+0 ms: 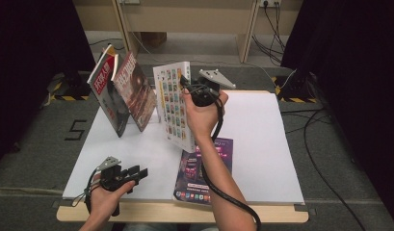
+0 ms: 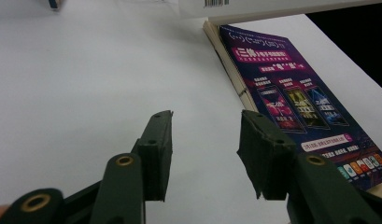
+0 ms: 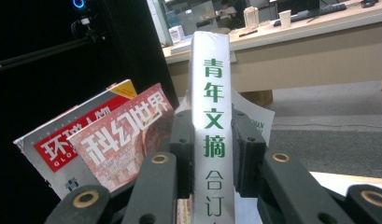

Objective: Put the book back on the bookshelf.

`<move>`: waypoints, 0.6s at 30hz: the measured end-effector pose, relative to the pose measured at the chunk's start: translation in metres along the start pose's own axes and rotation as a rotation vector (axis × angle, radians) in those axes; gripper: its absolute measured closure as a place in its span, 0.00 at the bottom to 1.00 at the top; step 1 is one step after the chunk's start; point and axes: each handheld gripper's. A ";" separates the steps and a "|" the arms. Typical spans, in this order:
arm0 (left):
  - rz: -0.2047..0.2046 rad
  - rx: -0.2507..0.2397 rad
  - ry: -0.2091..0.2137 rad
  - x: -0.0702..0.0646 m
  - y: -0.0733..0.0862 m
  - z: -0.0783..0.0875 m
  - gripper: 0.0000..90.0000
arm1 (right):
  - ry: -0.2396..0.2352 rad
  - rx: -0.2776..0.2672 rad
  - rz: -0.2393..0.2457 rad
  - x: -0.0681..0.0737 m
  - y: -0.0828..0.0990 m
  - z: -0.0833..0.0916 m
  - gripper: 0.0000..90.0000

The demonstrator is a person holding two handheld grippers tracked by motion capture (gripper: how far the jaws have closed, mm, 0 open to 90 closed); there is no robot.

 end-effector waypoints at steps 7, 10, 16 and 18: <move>-0.001 0.000 -0.001 0.000 0.000 0.000 0.60 | -0.029 0.007 -0.014 0.007 0.001 0.004 0.82; -0.004 -0.001 0.000 0.000 0.000 0.000 0.60 | -0.039 0.013 -0.020 0.009 0.002 0.004 0.82; -0.005 0.000 0.005 0.000 0.000 0.000 0.60 | -0.045 0.009 -0.019 0.013 -0.002 -0.002 0.82; -0.004 0.000 0.004 0.000 0.000 -0.001 0.60 | -0.040 0.002 -0.011 0.012 -0.003 -0.005 0.82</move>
Point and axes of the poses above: each handheld gripper's, and its own axes: z roughly backward along the jaws, y roughly out of its underside, x roughly to its left, and after that the axes turned 9 degrees about -z, right-handed
